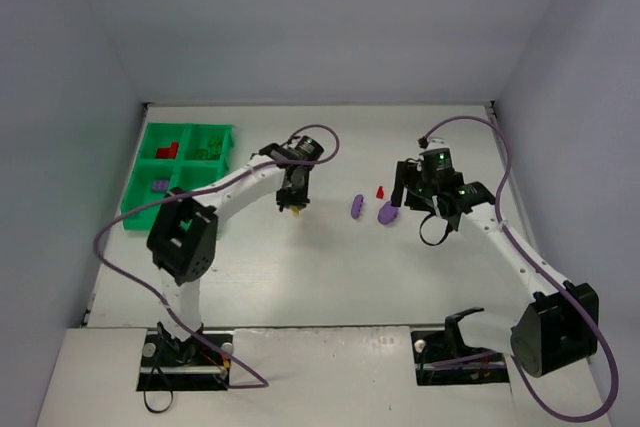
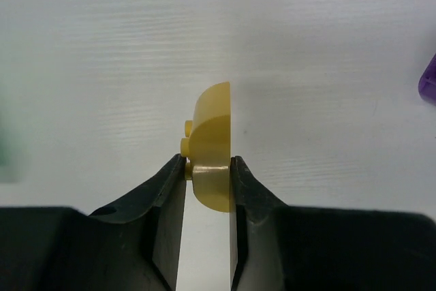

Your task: Sort the legos into containers by color

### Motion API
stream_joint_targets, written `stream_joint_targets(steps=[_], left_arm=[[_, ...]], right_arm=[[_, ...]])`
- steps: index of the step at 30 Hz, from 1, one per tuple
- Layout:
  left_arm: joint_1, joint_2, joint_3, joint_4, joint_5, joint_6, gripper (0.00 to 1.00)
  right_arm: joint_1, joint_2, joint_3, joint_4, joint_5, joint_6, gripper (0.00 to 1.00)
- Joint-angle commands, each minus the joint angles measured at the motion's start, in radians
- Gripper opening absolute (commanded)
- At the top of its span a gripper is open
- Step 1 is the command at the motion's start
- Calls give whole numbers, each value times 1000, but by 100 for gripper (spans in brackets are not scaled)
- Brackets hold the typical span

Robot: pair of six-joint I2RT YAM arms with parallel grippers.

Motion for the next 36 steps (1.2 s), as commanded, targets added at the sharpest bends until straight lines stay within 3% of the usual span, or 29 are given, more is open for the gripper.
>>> stream_joint_targets(steps=[1,6,8,9,11,16,19,22,29,36], left_arm=[[92,-248,-4,-79,-113,66,0],[328,-397,-113,-67,-81,187,0],[394,-417,-122,-71,-53,236,4],[452,-414,-123,-76,-33,250,11],[495,-395,-126,-82,-11,281,18],[592,-295,-131,-54,39,304,22],[620,-235,-93,-66,53,309,39],[626,-203,-50,-85,19,312,55],[591,-238,31,-94,66,319,61],[286,-261,78,24,198,347,61]], right_arm=[[-2,-23,3,12,-20,-18,67],[-2,-19,3,12,-30,-27,67],[-2,-18,-3,15,-35,-28,66],[-2,-18,-3,15,-35,-27,66],[-2,-22,-8,15,-38,-30,66],[-2,-35,-20,16,-41,-28,66],[-2,-47,-26,15,-43,-28,66],[-2,-65,-37,15,-43,-28,66],[-2,-93,-52,10,-32,-28,66],[-13,-96,-56,10,-21,-27,66]])
